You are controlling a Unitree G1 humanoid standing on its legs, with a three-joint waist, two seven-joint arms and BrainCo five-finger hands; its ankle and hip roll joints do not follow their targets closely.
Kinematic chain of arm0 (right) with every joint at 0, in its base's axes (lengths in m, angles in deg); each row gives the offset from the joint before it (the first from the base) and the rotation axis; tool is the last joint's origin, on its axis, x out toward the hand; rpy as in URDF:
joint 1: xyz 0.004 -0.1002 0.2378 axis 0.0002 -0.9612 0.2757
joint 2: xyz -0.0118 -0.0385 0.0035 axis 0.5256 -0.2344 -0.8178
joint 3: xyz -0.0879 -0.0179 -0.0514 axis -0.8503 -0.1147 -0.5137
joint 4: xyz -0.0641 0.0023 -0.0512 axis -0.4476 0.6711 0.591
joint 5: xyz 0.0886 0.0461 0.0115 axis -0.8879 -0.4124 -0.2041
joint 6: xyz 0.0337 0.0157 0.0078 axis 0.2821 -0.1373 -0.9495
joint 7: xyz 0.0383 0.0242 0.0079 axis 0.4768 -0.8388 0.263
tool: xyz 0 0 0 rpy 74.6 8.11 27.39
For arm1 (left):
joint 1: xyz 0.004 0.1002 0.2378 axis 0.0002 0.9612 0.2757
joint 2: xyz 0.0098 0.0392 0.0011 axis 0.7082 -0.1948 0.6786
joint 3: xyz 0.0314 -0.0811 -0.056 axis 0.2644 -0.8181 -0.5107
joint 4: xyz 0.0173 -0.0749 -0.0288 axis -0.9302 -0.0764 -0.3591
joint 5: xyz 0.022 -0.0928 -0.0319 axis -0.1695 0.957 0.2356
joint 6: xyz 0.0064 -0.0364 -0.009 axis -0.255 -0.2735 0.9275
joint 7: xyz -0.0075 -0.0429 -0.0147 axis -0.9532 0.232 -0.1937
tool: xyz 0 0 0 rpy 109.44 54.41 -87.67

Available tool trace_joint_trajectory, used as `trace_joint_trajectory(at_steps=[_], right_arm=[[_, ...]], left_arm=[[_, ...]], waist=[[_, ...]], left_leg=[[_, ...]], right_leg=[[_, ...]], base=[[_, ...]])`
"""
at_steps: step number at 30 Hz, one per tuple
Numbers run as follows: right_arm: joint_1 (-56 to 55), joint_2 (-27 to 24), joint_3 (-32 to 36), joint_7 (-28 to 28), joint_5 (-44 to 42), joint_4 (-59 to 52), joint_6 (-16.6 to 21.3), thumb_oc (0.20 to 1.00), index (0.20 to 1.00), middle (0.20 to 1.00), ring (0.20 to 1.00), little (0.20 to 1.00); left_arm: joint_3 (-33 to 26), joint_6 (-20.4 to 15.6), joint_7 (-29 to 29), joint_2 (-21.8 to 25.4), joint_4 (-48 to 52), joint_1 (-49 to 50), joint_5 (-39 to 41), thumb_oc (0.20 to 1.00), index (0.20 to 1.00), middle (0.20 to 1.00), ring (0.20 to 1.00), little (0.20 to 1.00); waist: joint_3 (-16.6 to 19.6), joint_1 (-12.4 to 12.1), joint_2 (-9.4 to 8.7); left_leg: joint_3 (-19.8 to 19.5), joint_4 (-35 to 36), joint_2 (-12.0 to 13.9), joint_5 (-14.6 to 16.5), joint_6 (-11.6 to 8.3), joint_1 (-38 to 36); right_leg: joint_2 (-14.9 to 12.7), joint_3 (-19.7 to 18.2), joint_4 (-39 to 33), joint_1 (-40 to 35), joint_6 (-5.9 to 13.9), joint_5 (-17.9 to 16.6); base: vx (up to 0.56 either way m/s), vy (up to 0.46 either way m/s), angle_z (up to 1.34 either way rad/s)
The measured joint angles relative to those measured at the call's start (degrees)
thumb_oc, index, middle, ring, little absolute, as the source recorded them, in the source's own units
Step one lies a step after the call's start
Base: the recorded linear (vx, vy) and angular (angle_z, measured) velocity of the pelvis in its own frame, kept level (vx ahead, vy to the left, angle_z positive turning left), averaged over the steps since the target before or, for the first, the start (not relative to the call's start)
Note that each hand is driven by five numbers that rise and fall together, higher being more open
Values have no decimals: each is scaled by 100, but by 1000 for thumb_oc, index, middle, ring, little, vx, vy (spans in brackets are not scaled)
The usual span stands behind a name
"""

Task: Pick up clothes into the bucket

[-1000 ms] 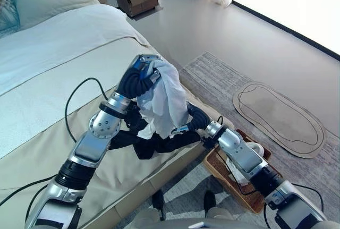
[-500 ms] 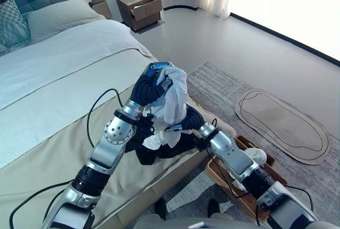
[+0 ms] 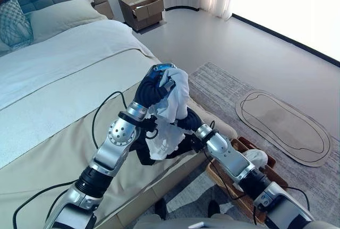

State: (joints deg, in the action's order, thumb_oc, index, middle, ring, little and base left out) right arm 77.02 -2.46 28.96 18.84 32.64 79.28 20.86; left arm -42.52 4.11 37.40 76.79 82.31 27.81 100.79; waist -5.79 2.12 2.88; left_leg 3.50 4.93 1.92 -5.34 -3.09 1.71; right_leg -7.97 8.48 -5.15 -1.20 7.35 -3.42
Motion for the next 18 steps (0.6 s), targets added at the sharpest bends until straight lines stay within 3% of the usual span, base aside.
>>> trace_joint_trajectory(at_steps=[8,14,17,18], right_arm=[[-581,-32,766,-163,-12,-99,50,200,200,200,200,200],[-1008,-82,1487,-375,-23,-547,271,200,200,200,200,200],[-1167,-147,1683,-394,-10,-541,336,200,200,200,200,200],[-1243,-176,1689,-429,-3,-546,345,200,200,200,200,200]], left_arm=[[-74,15,2,-82,-3,388,206,200,200,200,200,200],[-148,-16,51,-423,-126,870,271,200,200,200,200,200],[-145,-48,53,-665,-670,1015,259,206,206,206,206,206],[-145,-51,52,-723,-785,1041,257,1000,1000,1000,1000,1000]], waist=[[20,22,-4],[22,35,-12],[21,36,-16],[18,48,-21]], left_leg=[[-8,1,4,1,1,-13],[17,3,10,5,0,-28],[35,4,25,12,-4,-37],[41,4,35,21,-8,-37]], right_leg=[[-9,2,1,-9,-4,4],[7,-14,0,-12,-3,5],[9,-31,-12,-15,-4,6],[12,-38,-11,-11,-6,8]], base=[[13,-3,0],[0,0,0],[1,-5,-1],[0,0,0]])
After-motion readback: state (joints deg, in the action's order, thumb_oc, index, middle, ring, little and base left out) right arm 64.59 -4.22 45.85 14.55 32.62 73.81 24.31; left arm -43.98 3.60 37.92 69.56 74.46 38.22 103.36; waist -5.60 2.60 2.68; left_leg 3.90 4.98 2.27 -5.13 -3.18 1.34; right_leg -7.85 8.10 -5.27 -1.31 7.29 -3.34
